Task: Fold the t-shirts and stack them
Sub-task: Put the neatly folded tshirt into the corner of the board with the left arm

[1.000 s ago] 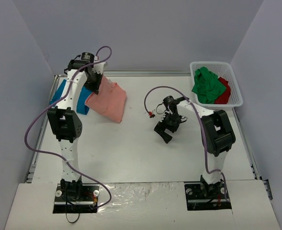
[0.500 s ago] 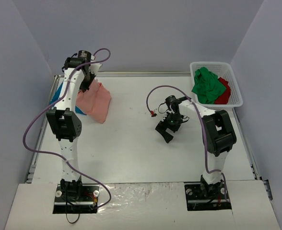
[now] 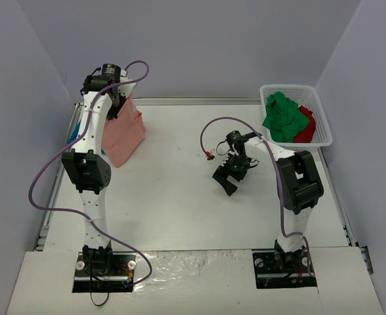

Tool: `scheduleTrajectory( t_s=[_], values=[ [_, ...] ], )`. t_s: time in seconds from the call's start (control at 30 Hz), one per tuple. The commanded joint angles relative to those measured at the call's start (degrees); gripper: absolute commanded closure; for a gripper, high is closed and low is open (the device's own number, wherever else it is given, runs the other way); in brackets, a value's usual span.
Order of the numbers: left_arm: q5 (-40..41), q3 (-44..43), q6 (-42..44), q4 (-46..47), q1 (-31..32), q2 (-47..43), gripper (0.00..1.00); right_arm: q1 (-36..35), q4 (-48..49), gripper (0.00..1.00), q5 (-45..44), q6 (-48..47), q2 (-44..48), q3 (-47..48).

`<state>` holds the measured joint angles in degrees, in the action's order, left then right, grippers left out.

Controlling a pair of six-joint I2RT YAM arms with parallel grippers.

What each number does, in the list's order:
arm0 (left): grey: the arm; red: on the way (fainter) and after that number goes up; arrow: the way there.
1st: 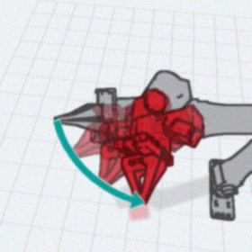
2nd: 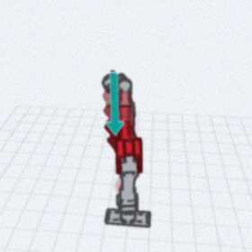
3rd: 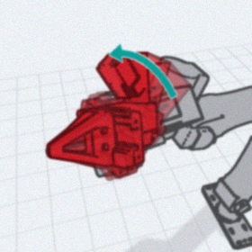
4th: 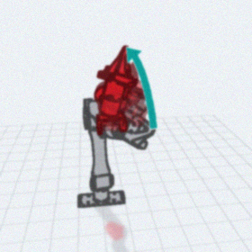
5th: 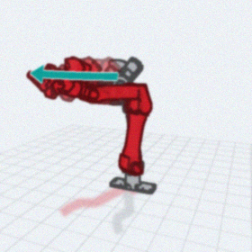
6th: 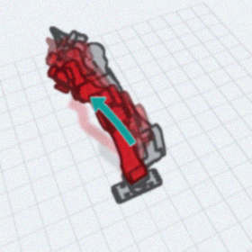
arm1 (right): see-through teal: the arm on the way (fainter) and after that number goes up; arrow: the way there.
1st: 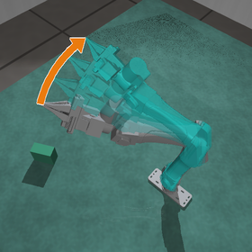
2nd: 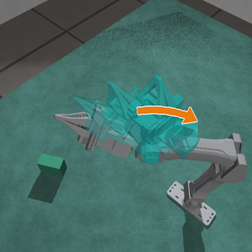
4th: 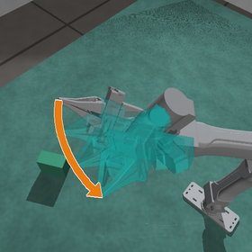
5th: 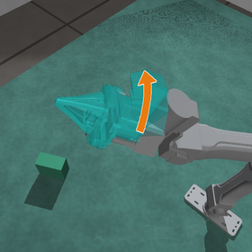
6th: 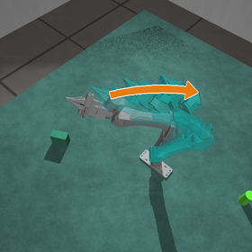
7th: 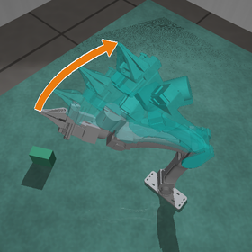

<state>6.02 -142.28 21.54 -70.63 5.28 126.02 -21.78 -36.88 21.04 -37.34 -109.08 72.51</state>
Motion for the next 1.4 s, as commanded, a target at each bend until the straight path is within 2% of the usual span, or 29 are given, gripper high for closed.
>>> scheduleTrajectory(
  t_s=[0.0, 0.23, 0.7, 1.37],
  values=[
    [0.0, -4.1, -0.5, -0.6, -0.4, -2.2, 0.98, 0.4, -1.9, 0.0, -1.0, -0.3, -3.2, -1.4],
    [-2.2, -6.8, -3.1, -2.6, -0.1, -2.6, 0.98, 0.4, -1.8, 0.0, -1.6, -0.4, -4.2, -1.6],
    [-3.6, -8.4, -4.9, -0.7, -0.2, -2.5, 0.98, 0.8, -1.6, 0.0, -2.6, -0.5, -5.0, -1.6],
    [-1.1, -4.4, -2.0, 5.5, -3.3, -1.4, 0.98, 1.3, -1.3, 0.0, -3.2, 0.3, -7.5, -1.5]
  ],
)
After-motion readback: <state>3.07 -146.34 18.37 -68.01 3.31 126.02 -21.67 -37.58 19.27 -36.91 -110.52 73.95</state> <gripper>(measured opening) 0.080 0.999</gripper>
